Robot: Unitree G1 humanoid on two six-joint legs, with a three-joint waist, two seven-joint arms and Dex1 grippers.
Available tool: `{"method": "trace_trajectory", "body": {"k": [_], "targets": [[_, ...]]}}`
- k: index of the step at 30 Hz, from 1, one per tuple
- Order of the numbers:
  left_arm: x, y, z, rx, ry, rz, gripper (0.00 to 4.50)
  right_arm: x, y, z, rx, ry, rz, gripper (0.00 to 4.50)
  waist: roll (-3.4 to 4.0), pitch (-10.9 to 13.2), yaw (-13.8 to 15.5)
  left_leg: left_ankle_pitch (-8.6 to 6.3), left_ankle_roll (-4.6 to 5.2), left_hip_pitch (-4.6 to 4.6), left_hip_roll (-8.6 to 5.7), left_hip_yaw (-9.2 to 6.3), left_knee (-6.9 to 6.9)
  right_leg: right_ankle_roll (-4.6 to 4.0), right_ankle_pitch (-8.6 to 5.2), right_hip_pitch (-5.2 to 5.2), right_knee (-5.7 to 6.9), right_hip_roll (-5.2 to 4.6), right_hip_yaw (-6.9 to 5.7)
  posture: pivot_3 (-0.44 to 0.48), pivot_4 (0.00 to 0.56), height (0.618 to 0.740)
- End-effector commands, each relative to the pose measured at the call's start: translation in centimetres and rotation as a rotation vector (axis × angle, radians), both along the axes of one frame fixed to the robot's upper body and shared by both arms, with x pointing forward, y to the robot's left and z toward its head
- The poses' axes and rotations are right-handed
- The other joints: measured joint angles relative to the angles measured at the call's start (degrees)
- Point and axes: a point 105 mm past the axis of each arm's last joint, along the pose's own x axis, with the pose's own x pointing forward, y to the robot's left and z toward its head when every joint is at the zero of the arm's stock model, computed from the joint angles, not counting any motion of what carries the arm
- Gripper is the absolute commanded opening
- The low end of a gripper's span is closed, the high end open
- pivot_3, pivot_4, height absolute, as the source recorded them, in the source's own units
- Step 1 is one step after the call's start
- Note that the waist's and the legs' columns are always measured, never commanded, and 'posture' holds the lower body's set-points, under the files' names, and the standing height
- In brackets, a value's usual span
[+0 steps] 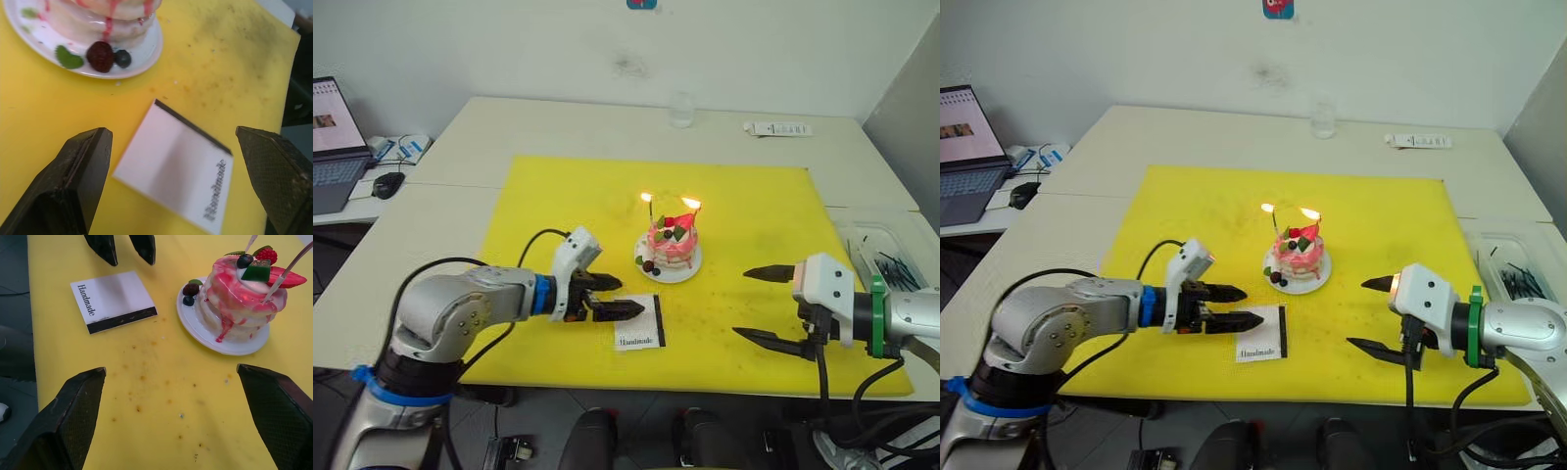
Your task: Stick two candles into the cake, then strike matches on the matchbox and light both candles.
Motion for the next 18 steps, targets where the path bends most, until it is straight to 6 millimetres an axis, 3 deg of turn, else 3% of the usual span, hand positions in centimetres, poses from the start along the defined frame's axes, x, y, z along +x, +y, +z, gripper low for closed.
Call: {"method": "trace_trajectory", "body": {"k": [1, 3, 8, 11, 18], "targets": [[-0.6, 1.2, 2.1, 0.021, -0.119, -0.064, 4.47, 0.2, -0.9, 1.4, -0.011, -0.051, -0.018, 4.5, 0.0, 0.0, 0.0, 0.0, 0.0, -0.01, 0.0, 0.0, -0.01, 0.0, -0.01, 0.0, -0.02, -0.02, 0.0, 0.0, 0.15, 0.738], [-0.8, 2.4, 2.4, 0.056, -0.153, -0.082, 4.47, 0.4, -1.4, 1.7, -0.024, -0.074, -0.029, 4.5, 0.0, 0.0, 0.0, -0.01, 0.0, -0.01, 0.0, 0.05, -0.02, -0.06, -0.04, -0.01, -0.02, -0.05, 0.02, 0.0, 0.15, 0.738], [1.0, 8.0, 2.8, 0.268, -0.401, 0.036, 4.47, 1.6, -4.5, 4.4, -0.058, -0.201, -0.089, 4.5, 0.03, 0.0, 0.0, -0.01, 0.0, 0.0, 0.07, 0.02, -0.05, -0.4, -0.22, -0.03, -0.01, -0.17, -0.03, 0.0, 0.15, 0.738], [0.1, 10.3, 3.6, 0.276, -0.454, 0.054, 4.47, 1.5, -5.2, 7.0, -0.001, -0.236, -0.057, 4.5, 0.06, 0.0, 0.0, -0.01, 0.0, 0.01, 0.12, 0.04, -0.04, -0.49, -0.24, -0.02, -0.01, -0.22, -0.03, 0.0, 0.15, 0.738], [-0.9, 11.8, 4.7, 0.215, -0.467, 0.104, 4.47, 1.7, -5.6, 7.5, -0.02, -0.222, -0.024, 4.5, 0.06, 0.1, 0.1, -0.01, -0.01, 0.01, 0.16, 0.06, -0.07, -0.53, -0.27, -0.04, -0.02, -0.28, -0.08, 0.0, 0.15, 0.738]]}}
